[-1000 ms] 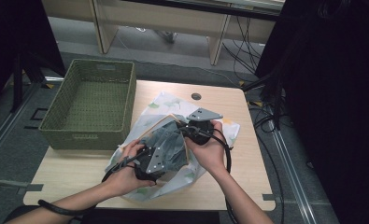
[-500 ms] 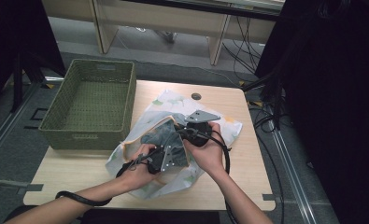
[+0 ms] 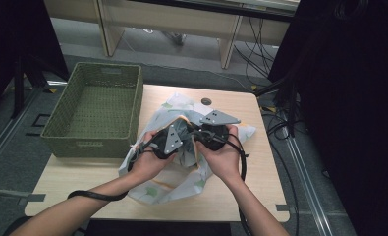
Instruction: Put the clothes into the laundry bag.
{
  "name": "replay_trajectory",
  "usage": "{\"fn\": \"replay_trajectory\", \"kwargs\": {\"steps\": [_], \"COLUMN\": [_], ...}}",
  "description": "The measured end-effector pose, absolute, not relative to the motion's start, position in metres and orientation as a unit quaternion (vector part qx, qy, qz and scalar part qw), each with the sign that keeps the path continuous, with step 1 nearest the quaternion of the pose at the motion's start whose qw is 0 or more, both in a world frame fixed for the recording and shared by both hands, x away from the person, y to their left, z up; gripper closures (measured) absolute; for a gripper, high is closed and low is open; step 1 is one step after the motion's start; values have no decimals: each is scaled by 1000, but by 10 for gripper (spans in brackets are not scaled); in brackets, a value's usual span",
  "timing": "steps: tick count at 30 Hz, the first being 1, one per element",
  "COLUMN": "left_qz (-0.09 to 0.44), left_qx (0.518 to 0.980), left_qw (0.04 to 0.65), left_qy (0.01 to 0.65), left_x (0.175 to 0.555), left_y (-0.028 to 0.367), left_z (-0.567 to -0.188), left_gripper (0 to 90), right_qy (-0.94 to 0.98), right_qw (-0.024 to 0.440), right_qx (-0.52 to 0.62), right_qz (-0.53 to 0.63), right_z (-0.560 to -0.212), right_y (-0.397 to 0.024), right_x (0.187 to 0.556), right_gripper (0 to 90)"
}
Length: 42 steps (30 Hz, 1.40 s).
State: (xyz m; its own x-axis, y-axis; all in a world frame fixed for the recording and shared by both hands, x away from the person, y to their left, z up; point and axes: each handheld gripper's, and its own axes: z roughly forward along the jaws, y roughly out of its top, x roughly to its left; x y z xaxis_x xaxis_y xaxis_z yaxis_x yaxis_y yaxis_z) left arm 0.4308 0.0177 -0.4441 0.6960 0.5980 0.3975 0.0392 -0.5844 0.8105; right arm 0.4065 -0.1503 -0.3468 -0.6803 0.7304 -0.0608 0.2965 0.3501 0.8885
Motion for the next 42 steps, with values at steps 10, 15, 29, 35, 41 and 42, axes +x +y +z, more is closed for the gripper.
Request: {"fn": "replay_trajectory", "kwargs": {"steps": [10, 15, 29, 35, 41, 42], "left_qz": [285, 280, 340, 328, 324, 323], "left_qx": [842, 837, 842, 859, 864, 864], "left_qw": [417, 435, 374, 339, 338, 340], "left_qy": [191, 179, 191, 198, 186, 185], "left_x": [446, 427, 429, 440, 429, 427], "left_y": [5, 26, 84, 80, 87, 88], "left_z": [-465, -443, -429, -436, -427, -426], "left_gripper": [473, 385, 459, 752, 866, 872], "right_qy": [796, 799, 807, 814, 822, 824], "right_qw": [219, 218, 213, 215, 220, 222], "right_qx": [345, 347, 343, 335, 337, 333], "right_qz": [447, 441, 430, 422, 403, 401], "right_z": [-363, -365, -368, -370, -375, -376], "right_y": [-160, -164, -159, -163, -176, -178], "right_x": [417, 418, 416, 416, 413, 413], "right_gripper": [894, 893, 890, 889, 888, 888]}}
